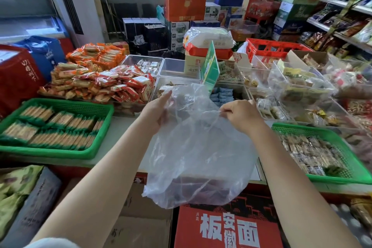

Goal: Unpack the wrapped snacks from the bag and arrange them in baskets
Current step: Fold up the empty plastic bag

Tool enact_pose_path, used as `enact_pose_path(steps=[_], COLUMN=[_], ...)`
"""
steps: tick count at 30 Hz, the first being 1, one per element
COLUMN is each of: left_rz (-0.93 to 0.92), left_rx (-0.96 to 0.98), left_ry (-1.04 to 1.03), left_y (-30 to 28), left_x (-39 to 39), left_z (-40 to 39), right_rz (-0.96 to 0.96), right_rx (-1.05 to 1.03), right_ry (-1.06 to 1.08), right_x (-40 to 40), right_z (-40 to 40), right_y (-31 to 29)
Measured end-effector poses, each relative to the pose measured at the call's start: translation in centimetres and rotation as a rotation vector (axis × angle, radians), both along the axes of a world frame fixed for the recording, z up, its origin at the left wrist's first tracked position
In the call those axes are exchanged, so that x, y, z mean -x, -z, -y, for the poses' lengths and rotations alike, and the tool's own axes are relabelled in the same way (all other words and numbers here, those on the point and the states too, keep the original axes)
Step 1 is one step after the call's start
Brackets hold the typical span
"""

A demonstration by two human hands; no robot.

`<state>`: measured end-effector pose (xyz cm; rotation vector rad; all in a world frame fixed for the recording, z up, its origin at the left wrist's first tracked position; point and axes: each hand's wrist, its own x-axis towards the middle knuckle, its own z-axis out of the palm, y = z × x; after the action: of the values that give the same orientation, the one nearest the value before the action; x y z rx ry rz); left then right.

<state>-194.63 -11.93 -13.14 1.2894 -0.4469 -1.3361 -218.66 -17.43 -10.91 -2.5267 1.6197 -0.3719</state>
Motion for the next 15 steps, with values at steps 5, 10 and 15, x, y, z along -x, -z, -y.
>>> enact_pose_path(steps=[5, 10, 15], left_rz=[0.322, 0.307, 0.165], left_rx=[0.047, -0.017, -0.067], left_ry=[-0.228, -0.1, -0.203], left_y=[2.1, 2.5, 1.7], left_x=[-1.0, -1.0, -1.3], left_z=[0.1, 0.1, 0.4], right_rz=[0.01, 0.088, 0.192], right_rx=[0.185, 0.204, 0.008], right_ry=[0.22, 0.38, 0.187], right_x=[1.4, 2.1, 2.1], right_z=[0.9, 1.1, 1.6], right_y=[0.7, 0.3, 0.5])
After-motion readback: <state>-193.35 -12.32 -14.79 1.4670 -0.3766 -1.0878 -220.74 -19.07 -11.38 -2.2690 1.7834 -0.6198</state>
